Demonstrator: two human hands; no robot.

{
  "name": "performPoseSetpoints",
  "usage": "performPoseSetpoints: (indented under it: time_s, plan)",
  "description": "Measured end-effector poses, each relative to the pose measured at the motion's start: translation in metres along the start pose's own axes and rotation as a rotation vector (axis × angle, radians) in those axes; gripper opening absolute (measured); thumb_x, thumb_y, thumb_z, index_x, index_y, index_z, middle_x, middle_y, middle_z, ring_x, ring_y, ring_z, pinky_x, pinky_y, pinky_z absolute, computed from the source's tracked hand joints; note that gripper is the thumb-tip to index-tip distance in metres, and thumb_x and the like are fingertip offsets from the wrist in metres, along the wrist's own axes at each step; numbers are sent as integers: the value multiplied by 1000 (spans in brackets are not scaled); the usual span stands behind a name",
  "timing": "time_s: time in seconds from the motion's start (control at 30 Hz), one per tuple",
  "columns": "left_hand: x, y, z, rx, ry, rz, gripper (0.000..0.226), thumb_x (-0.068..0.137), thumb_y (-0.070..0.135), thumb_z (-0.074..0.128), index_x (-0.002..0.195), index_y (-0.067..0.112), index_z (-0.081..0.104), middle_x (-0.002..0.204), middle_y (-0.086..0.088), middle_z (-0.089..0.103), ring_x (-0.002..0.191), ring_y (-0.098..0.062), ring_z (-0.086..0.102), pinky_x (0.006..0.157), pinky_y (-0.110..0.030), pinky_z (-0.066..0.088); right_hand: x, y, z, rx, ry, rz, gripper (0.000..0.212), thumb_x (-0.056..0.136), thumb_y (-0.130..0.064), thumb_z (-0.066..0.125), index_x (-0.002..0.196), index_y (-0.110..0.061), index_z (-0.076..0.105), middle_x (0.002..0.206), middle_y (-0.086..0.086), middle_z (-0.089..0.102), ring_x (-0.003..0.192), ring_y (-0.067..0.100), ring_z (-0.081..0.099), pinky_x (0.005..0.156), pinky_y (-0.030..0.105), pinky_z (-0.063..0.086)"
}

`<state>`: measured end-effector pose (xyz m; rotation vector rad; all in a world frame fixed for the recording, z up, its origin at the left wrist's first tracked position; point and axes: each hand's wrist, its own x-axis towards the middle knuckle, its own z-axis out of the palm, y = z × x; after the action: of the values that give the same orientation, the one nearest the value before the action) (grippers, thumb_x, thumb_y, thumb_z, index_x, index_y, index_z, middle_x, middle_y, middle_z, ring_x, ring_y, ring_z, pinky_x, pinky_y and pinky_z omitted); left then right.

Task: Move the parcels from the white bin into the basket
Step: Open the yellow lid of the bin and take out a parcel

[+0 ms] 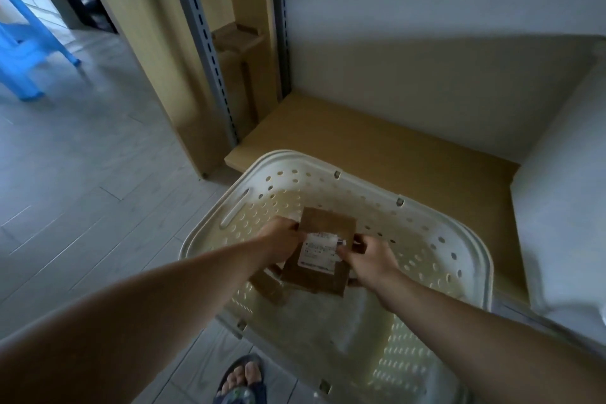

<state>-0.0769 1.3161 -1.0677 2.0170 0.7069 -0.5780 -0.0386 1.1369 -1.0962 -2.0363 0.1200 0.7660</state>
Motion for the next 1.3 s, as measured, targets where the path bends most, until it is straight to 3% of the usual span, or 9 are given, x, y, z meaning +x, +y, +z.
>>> performPoseSetpoints:
  time_s: [0.23,0.37,0.53,0.7,0.83,0.97,1.03,1.17,1.3]
  plan:
    - [43,-19,31,173,-14,-31,23,100,21,46,120,22,58,106,-3,67,93,-25,70,65,-38,63,26,22,19,-41,-5,230,9,97,-11,64,103,-8,70,106,19,73,95,36,74,78,56,62]
    - [69,-36,56,217,-3,-112,43,81,31,62,123,30,53,102,3,60,99,-23,64,89,-40,59,56,38,22,-60,34,335,16,97,1,58,84,-8,59,99,20,68,96,39,71,81,58,62]
    - [96,-36,72,159,-81,-104,56,83,23,72,135,24,50,123,-6,63,112,-26,63,93,-36,57,89,70,34,46,26,354,12,91,-10,75,99,-6,67,101,20,71,83,35,72,49,36,61]
    - [113,-39,91,159,-155,-97,97,85,21,75,159,11,15,152,-12,41,137,-29,47,110,-38,46,104,90,48,101,33,363,17,90,-15,75,103,-6,68,101,20,72,87,37,72,66,48,65]
    - [115,-45,103,330,-110,-124,77,94,26,67,154,3,24,155,-21,36,139,-36,44,111,-39,38,131,110,62,-24,64,331,34,80,-27,69,108,-8,73,107,20,74,96,42,72,77,56,63]
    - [116,-42,107,404,-89,-73,91,94,27,65,158,-2,7,159,-26,27,147,-38,31,118,-38,33,133,97,58,20,45,349,20,89,-22,71,101,-5,70,98,21,74,84,38,73,61,46,64]
    - [117,-37,105,407,-90,-30,83,94,28,65,156,0,17,159,-23,28,151,-36,25,121,-39,29,135,95,55,2,8,358,13,91,-17,69,93,-3,68,98,24,75,83,39,74,63,48,65]
    - [113,-25,87,396,-88,82,44,95,24,64,136,10,57,135,-10,60,132,-27,53,105,-34,46,126,72,45,-16,-105,322,19,100,-20,64,108,-3,68,95,17,71,82,32,68,75,42,59]
    - [93,-2,65,404,-117,159,25,99,21,55,120,12,67,119,-8,70,109,-26,68,90,-37,55,107,33,23,-14,-161,251,29,101,-25,65,125,-10,60,121,5,65,87,18,62,72,29,57]
